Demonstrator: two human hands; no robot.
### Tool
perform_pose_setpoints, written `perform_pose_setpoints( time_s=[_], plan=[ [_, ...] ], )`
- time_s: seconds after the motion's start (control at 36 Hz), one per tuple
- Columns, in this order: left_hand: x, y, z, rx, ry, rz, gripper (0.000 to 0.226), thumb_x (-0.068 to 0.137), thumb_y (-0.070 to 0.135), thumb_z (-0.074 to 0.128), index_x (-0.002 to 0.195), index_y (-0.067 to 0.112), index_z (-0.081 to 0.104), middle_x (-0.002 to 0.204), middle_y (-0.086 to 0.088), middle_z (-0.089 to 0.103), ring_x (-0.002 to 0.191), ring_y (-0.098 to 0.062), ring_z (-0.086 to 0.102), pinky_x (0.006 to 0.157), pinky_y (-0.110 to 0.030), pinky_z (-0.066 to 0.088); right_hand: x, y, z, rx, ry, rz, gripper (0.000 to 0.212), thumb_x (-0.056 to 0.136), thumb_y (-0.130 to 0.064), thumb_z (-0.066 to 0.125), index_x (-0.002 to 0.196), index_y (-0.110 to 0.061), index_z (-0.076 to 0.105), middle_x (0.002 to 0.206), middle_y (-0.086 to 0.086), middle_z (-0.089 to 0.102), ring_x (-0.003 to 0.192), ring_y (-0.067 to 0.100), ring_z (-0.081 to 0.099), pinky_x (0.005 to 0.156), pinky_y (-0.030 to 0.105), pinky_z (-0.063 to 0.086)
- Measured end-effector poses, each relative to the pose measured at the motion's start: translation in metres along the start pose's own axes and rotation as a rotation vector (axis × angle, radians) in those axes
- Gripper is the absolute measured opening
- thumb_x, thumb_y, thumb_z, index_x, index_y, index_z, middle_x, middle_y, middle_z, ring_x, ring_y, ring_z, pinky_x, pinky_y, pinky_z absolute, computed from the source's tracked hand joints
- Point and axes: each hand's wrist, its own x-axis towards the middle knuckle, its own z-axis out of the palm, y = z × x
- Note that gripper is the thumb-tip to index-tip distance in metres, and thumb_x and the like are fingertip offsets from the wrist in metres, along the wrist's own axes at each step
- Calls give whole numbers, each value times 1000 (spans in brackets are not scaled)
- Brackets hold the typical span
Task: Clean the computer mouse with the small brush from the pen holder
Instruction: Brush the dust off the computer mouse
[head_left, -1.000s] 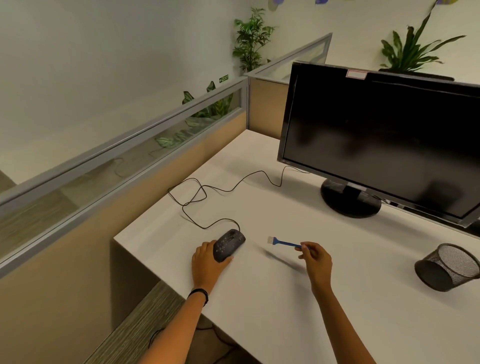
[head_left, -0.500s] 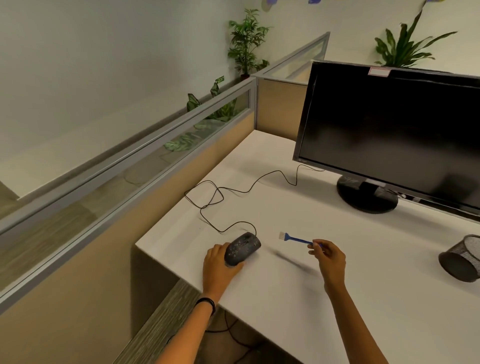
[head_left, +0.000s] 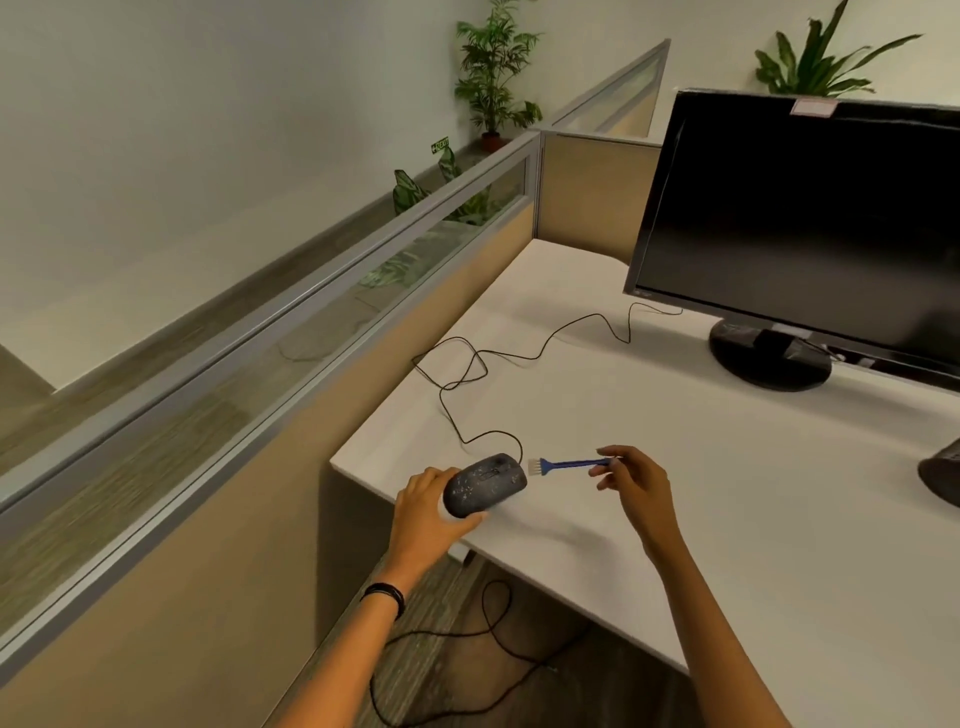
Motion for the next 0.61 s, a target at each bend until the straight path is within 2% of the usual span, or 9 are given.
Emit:
perform_pose_setpoints(
  time_s=[0.19,0.47,0.61],
  plan=[
    [-12,-10,-28,-40,-42,87,64,63,63,65,115,27,53,99,15,50,97,-4,41,82,-27,35,-19,-11,22,-60,6,-61,24,95,-9,38,102,-8,61,86,10,69,75,14,66,69,21,56],
    [-30,-22,-57,-51,-46,106,67,62,65,63,116,28,53,101,16,51,99,-3,42,83,-24,29,-38,-22,42,-61,5,-78,22,94,-7,40,100,-9,61,84,7,69,74,12,66,67,17,54],
    [-34,-28,-69,-28,-69,119,67,62,64,63,117,27,53,103,15,50,98,-1,39,84,-25,28,-45,-28,46,-71,-37,-66,21,92,-3,42,92,-8,62,78,8,68,67,9,65,63,14,53]
  ],
)
